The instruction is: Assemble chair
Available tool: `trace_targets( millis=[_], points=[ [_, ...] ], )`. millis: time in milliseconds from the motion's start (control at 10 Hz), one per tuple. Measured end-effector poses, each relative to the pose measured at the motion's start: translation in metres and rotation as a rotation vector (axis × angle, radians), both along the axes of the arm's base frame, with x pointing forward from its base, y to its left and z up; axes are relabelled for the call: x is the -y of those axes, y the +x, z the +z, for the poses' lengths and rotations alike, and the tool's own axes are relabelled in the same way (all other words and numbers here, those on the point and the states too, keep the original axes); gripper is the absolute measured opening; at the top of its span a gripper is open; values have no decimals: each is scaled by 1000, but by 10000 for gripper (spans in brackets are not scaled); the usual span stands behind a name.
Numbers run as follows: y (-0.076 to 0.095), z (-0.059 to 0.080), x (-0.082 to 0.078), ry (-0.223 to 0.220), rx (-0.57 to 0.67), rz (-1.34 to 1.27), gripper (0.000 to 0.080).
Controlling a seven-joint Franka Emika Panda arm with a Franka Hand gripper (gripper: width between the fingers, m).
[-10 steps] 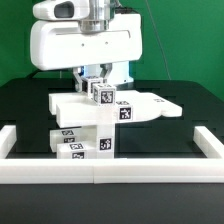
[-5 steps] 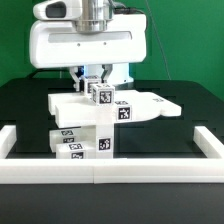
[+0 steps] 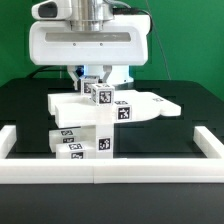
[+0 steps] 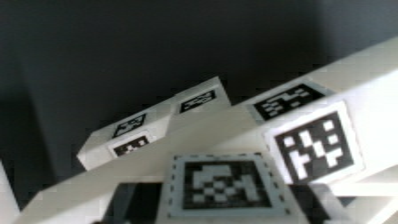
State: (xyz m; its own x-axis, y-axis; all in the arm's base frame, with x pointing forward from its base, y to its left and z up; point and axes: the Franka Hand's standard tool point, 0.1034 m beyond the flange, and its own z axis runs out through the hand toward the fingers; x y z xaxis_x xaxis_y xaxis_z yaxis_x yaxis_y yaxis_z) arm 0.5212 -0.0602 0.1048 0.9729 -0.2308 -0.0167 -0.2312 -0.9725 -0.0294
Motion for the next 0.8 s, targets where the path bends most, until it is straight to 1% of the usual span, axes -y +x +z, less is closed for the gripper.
trace_targets(
  millis=[500, 700, 800],
  points=[
    [1, 0, -4, 11, -13, -500, 271],
    [1, 0, -4, 12, -17, -584, 271],
    [1, 0, -4, 12, -17, -580, 364]
  ],
)
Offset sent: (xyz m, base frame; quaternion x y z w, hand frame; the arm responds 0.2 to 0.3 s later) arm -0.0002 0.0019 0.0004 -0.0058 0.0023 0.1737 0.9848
